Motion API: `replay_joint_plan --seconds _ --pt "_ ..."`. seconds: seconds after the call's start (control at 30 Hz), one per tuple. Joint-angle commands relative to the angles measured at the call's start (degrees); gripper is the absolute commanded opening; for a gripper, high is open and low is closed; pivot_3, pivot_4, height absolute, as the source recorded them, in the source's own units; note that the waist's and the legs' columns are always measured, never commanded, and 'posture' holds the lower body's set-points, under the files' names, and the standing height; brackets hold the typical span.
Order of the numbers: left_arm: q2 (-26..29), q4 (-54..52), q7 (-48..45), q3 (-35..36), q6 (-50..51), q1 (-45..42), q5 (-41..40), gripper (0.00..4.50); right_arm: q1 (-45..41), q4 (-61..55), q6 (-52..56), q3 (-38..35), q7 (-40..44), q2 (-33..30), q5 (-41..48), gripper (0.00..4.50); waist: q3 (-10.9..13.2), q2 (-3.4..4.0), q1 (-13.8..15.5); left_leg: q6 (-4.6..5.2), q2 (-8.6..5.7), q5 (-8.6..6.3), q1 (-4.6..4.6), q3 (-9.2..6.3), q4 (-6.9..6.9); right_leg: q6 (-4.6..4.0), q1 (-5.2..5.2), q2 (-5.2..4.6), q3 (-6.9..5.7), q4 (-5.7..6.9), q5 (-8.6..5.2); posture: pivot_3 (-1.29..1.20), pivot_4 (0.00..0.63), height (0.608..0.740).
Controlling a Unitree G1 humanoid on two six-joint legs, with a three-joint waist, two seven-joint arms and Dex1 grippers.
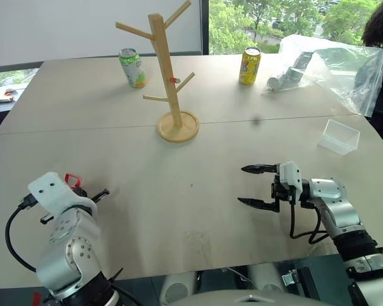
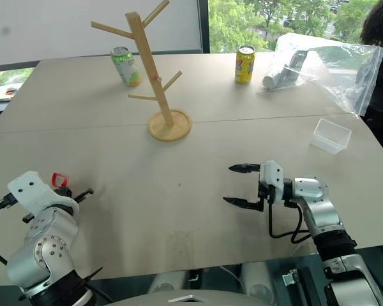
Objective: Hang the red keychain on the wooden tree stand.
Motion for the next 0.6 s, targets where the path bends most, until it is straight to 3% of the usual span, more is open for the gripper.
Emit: replay_joint_plan --seconds 0.03,0.27,0.4,0.6 --pt "0.63 -1.06 0.41 0.24 -0.13 -0.21 0.67 0.07 0.07 -2.72 0.64 -1.75 0.61 -0.79 2.05 4.50 0.00 0.00 0.00 0.00 0.00 0.00 0.00 0.00 0.00 0.00 0.00 0.00 0.00 0.00 0.00 0.00 0.150 0.740" --pt "-1.53 -5.26 -1.46 -3.51 -5.58 0.17 0.34 0.07 -0.35 -4.76 3.34 -3.27 -0.37 -1.28 4.25 4.50 0.01 -0.02 0.02 0.00 0.00 0.00 0.00 0.00 0.00 0.00 0.00 -0.01 0.00 0.00 0.00 0.00 0.150 0.740" --pt "-0.60 -7.61 -6.68 -13.94 -14.89 2.47 3.74 0.07 -1.66 -9.38 9.10 -5.89 -4.94 -0.67 7.54 4.50 0.02 -0.03 0.08 -0.01 -0.03 -0.01 -0.02 -0.01 -0.01 -0.01 0.00 -0.35 -0.05 0.00 0.00 0.00 0.150 0.740" --pt "0.52 -3.16 -13.14 -30.23 -33.28 1.34 11.61 0.07 -7.50 -15.59 24.59 -10.72 -16.62 0.35 14.93 4.50 0.02 -0.02 0.08 -0.10 -0.05 -0.06 -0.05 0.00 -0.01 -0.06 -0.02 -0.49 0.04 -0.02 0.03 0.00 0.150 0.740"
